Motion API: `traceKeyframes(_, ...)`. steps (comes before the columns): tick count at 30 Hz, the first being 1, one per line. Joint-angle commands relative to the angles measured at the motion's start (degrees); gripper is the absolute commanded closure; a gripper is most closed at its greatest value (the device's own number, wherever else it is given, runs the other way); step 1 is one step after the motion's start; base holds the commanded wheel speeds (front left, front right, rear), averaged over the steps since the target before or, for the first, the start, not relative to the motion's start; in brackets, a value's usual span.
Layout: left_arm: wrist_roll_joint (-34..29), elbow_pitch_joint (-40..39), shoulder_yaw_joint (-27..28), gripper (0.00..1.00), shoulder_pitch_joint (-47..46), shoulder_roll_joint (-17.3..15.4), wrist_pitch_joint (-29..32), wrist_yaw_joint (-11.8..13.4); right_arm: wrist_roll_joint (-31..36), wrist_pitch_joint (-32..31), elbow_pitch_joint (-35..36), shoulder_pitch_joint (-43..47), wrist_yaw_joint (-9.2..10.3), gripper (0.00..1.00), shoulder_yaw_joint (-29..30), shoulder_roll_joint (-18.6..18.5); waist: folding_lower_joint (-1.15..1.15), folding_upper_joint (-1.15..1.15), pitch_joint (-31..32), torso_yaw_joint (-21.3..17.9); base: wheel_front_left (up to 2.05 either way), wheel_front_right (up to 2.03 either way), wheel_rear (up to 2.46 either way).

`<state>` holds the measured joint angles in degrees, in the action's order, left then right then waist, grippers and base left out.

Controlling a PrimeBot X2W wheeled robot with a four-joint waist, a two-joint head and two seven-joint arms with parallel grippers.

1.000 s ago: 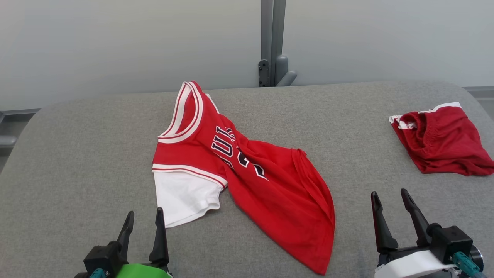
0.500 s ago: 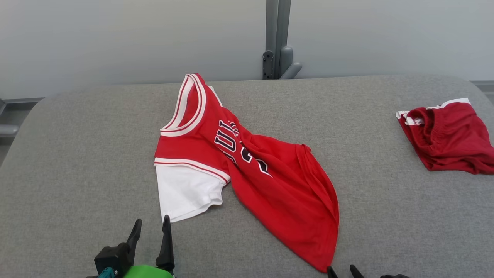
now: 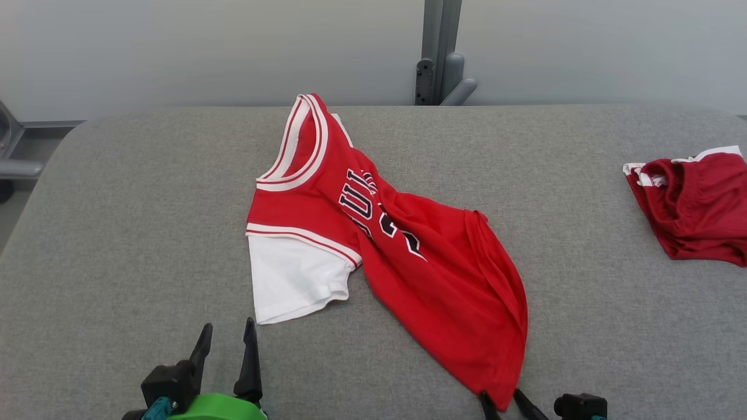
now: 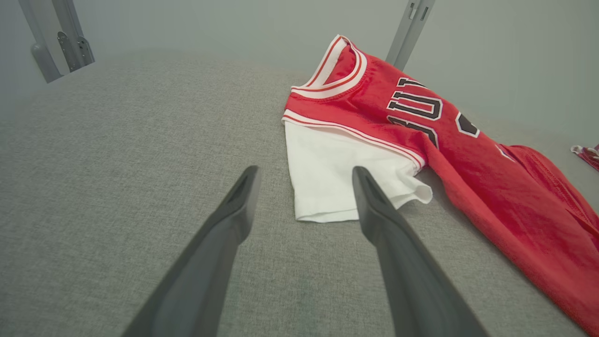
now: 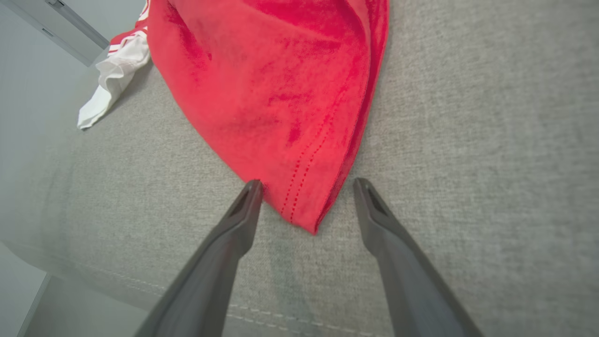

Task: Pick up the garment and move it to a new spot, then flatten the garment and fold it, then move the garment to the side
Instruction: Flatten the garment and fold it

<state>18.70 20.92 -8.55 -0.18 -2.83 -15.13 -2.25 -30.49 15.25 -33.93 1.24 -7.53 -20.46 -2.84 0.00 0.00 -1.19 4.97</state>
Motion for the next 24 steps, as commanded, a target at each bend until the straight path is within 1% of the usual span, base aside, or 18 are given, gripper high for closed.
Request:
traceKeyframes(1, -0.1, 0.2, 0.4, 0.00, -1.0, -0.1, 0.0, 0.1, -0.6, -0.3, -2.8, -1.5, 0.09, 0.17, -1.4, -0.1, 0.00, 0.00, -0.3, 0.2, 0.00, 0.00, 0.00)
traceKeyframes(2, -0.1, 0.2, 0.4, 0.00, -1.0, -0.1, 0.0, 0.1, -0.6, -0.3, -2.8, -1.5, 0.09, 0.17, -1.4, -0.1, 0.00, 0.00, -0.3, 0.2, 0.00, 0.00, 0.00)
traceKeyframes(3, -0.2, 0.2, 0.4, 0.00, -1.0, -0.1, 0.0, 0.0, -0.8, -0.4, -3.6, -2.0, 0.09, 0.35, -2.2, 0.0, 0.00, 0.00, -0.3, 0.2, 0.00, 0.00, 0.00)
traceKeyframes(4, -0.2, 0.3, 0.6, 0.00, -1.0, -0.1, 0.0, 0.0, -1.0, -0.5, -4.2, -2.5, 0.09, 0.56, -2.9, 0.0, 0.00, 0.00, -0.3, 0.2, 0.00, 0.00, 0.00)
traceKeyframes(5, -0.3, 0.4, 0.6, 0.00, -1.1, -0.1, 0.0, 0.0, -1.3, -0.5, -4.4, -2.9, 0.05, 0.71, -3.4, 0.1, 0.00, 0.00, -0.3, 0.2, 0.00, 0.00, 0.00)
traceKeyframes(6, -0.3, 0.4, 0.8, 0.00, -1.1, -0.1, 0.0, 0.0, -1.5, -0.5, -4.3, -3.3, 0.04, 0.84, -3.7, 0.1, 0.00, 0.00, -0.3, 0.1, 0.00, 0.00, 0.00)
traceKeyframes(7, -0.3, 0.4, 0.8, 0.00, -1.2, -0.1, 0.0, 0.0, -1.4, -0.4, -4.0, -3.7, 0.05, 1.00, -3.4, 0.1, 0.00, 0.00, -0.3, 0.0, 0.00, 0.00, 0.00)
traceKeyframes(11, 0.3, 1.6, 0.4, 0.00, -1.7, -0.1, 0.0, -0.7, -0.6, -0.1, -1.2, -3.6, 0.06, 1.00, -0.2, -0.2, 0.00, 0.00, -0.4, -0.9, 0.00, 0.00, 0.00)
traceKeyframes(17, 5.6, 8.7, -1.5, 0.00, -5.4, -0.1, 1.4, -1.7, 2.1, -0.1, 3.5, -2.6, 0.06, 1.00, 5.2, -0.2, 0.00, 0.00, -0.7, -2.7, 0.00, 0.00, 0.00)
traceKeyframes(21, 8.7, 14.8, -1.5, 0.00, -9.4, -0.2, 3.3, -0.4, 4.4, -0.1, 5.9, -2.5, 0.06, 1.00, 7.6, -0.1, 0.00, 0.00, -1.4, -3.8, 0.00, 0.00, 0.00)
traceKeyframes(24, 9.9, 19.7, -0.9, 0.00, -12.3, -0.2, 4.8, 1.4, 5.3, -0.1, 7.1, -2.4, 0.06, 1.00, 8.0, -0.1, 0.00, 0.00, -1.9, -4.6, 0.00, 0.00, 0.00)
